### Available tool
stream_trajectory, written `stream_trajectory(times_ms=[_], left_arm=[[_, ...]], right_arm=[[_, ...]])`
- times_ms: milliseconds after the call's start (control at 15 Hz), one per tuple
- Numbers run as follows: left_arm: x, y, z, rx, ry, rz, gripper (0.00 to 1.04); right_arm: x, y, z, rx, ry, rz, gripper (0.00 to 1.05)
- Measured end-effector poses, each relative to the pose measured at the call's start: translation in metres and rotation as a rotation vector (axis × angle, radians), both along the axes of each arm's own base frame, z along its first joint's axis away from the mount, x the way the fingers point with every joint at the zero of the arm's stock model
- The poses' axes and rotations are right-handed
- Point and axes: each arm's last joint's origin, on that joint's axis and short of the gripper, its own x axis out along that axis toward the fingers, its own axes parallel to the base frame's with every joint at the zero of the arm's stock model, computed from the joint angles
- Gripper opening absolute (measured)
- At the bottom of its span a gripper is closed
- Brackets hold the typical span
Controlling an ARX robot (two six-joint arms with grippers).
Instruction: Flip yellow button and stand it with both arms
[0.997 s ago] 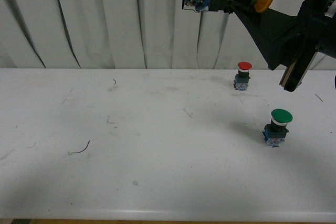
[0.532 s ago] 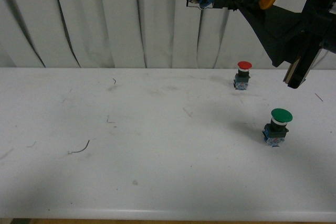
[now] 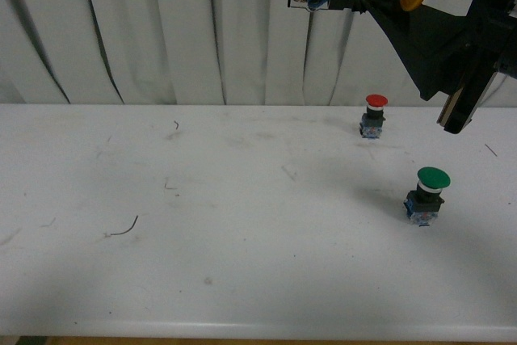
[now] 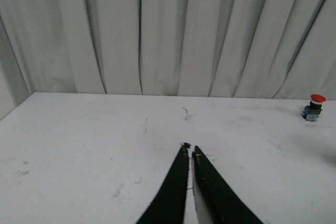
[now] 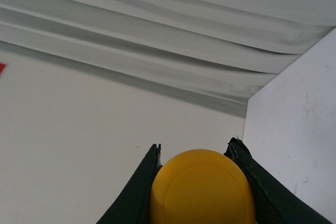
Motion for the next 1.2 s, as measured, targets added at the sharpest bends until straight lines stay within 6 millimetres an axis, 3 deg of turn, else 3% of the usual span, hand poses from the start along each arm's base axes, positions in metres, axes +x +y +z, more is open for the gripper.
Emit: stream_trajectory(times_ms=[199,332,997,1130,1196], left_arm=[[0.0,0.0,-0.011,0.003,0.006,0.0,0.02],[0.001,0.0,-0.029,0.003,0.021,0.003,0.02],[0.0,0.0,-0.027,0.003,0.005,0.001,0.05],[0.0,0.0,-0.027,0.003,0.005,0.0,0.17],[0.0,0.0,-0.027,0.003,0.004,0.0,0.36]], right_arm=[[-0.001,0.003,0.0,-0.003,-0.003,0.006,0.35],[-0.003,0.008,0.0,-0.006,-0.006,0.022,0.35],[-0.002,0.007,0.0,-0.011,-0.01,0.022,0.35],[-0.002,0.005,0.002,-0.027,-0.031,0.004,0.35],[-0.004,0.002,0.011,-0.076,-0.119,-0.046,0.35]])
